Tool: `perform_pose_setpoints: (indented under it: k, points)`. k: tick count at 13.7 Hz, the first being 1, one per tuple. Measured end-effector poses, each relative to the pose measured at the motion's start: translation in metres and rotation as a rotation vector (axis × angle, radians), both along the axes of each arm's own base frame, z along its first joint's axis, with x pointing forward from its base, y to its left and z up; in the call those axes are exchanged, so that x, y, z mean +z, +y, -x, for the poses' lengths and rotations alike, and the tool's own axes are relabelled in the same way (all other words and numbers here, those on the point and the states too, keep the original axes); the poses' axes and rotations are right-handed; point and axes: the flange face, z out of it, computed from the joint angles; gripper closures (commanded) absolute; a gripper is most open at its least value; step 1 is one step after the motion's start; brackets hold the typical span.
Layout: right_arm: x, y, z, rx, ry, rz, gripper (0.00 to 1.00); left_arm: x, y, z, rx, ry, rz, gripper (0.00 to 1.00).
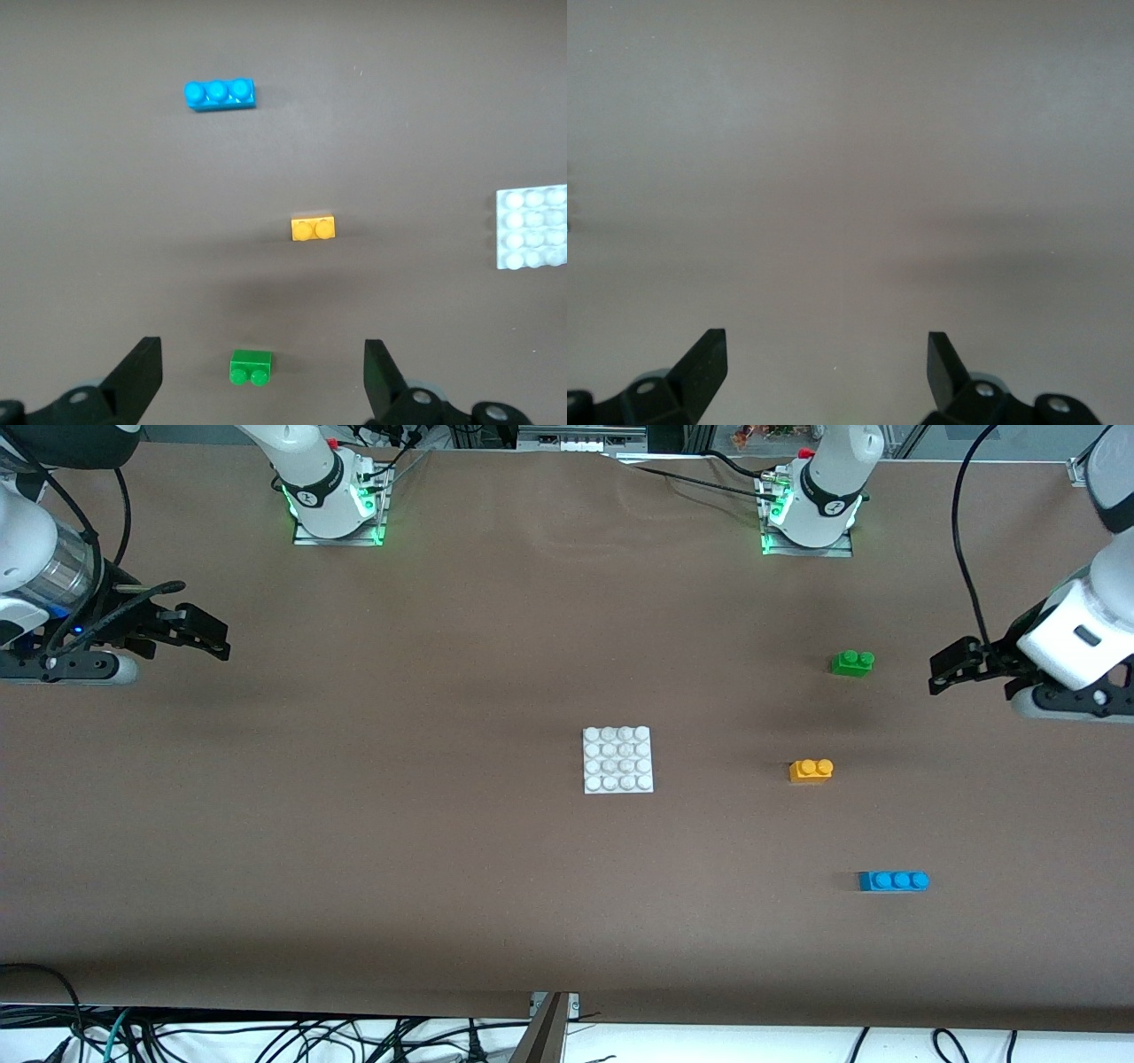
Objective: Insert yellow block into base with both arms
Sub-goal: 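Reach the left gripper down and grasp the yellow block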
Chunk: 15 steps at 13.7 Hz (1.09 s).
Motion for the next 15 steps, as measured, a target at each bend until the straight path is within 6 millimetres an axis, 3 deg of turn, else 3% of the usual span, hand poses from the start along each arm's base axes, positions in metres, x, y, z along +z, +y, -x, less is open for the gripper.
perform_pose_setpoints:
  k: [5,7,10,12,15]
  points:
    - [0.014,-0.001,-0.002,0.000,-0.029,0.006,0.00,-0.156,-0.033,-0.052,-0.009,0.106,-0.037,0.00]
    - [0.017,-0.002,-0.001,-0.001,-0.029,0.007,0.00,-0.206,-0.039,-0.064,-0.021,0.103,-0.082,0.00]
    - [0.016,-0.004,-0.002,-0.006,-0.027,0.007,0.00,-0.265,-0.041,-0.075,-0.036,0.072,-0.096,0.00]
    - [0.015,-0.005,-0.002,-0.007,-0.025,0.008,0.00,-0.298,-0.041,-0.069,-0.011,0.072,-0.080,0.00]
    - [0.014,-0.008,-0.003,-0.014,-0.022,0.008,0.00,-0.322,-0.042,-0.053,0.049,0.082,-0.017,0.00]
